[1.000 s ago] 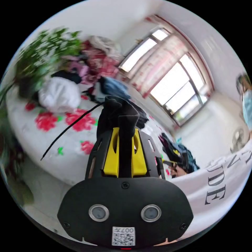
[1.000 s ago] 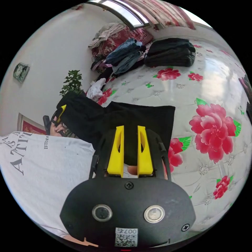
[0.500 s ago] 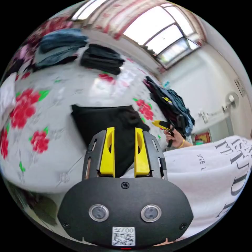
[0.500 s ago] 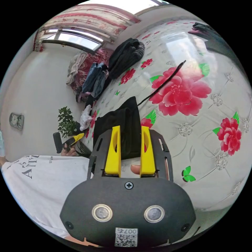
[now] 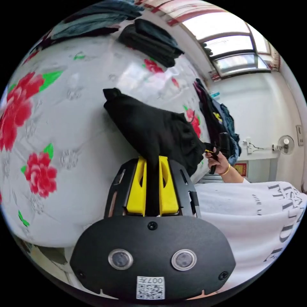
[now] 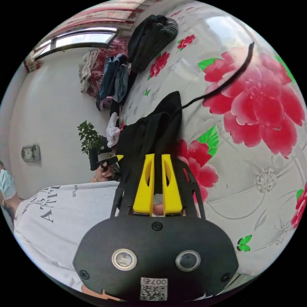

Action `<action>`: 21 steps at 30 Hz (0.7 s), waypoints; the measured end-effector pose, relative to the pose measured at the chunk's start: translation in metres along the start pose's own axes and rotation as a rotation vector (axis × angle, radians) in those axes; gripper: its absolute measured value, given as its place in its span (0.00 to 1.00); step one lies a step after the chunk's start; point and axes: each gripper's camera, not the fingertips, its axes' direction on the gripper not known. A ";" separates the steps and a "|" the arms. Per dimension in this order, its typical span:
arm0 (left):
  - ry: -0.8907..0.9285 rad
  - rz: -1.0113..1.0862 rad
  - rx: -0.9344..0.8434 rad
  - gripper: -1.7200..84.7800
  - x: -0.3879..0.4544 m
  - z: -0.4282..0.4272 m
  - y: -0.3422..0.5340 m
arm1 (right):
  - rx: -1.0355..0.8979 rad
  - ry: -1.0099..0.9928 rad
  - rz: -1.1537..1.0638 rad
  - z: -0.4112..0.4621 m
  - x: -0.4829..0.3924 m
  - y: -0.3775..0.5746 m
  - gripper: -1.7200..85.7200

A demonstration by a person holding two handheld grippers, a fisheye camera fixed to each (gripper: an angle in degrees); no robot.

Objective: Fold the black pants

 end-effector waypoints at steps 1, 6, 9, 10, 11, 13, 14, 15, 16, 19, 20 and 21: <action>0.007 0.044 0.006 0.09 0.009 -0.004 -0.024 | 0.025 -0.004 -0.047 -0.012 -0.017 -0.014 0.04; -0.045 0.285 0.055 0.08 0.054 -0.037 -0.151 | 0.180 0.003 -0.246 -0.074 -0.095 -0.103 0.03; -0.084 0.381 0.150 0.09 0.073 -0.071 -0.247 | 0.292 0.024 -0.354 -0.111 -0.142 -0.173 0.03; -0.123 0.401 0.192 0.09 0.078 -0.082 -0.286 | 0.339 0.042 -0.383 -0.123 -0.159 -0.204 0.03; -0.147 0.406 0.210 0.09 0.080 -0.086 -0.306 | 0.360 0.058 -0.392 -0.127 -0.166 -0.219 0.03; -0.253 0.364 0.266 0.11 0.070 -0.089 -0.375 | 0.431 0.131 -0.356 -0.136 -0.180 -0.280 0.04; -0.281 0.341 0.265 0.11 0.064 -0.086 -0.388 | 0.442 0.151 -0.340 -0.136 -0.179 -0.293 0.04; -0.355 0.279 0.253 0.12 0.047 -0.076 -0.408 | 0.446 0.201 -0.304 -0.133 -0.174 -0.315 0.04; -0.413 0.209 0.226 0.13 0.026 -0.060 -0.417 | 0.428 0.238 -0.251 -0.123 -0.163 -0.329 0.05; -0.467 0.145 0.155 0.13 -0.021 -0.010 -0.388 | 0.361 0.242 -0.185 -0.082 -0.124 -0.318 0.06; -0.476 0.148 0.142 0.13 -0.028 0.000 -0.376 | 0.345 0.230 -0.187 -0.072 -0.115 -0.309 0.06; -0.512 0.150 0.110 0.13 -0.040 0.020 -0.347 | 0.310 0.220 -0.178 -0.052 -0.096 -0.286 0.07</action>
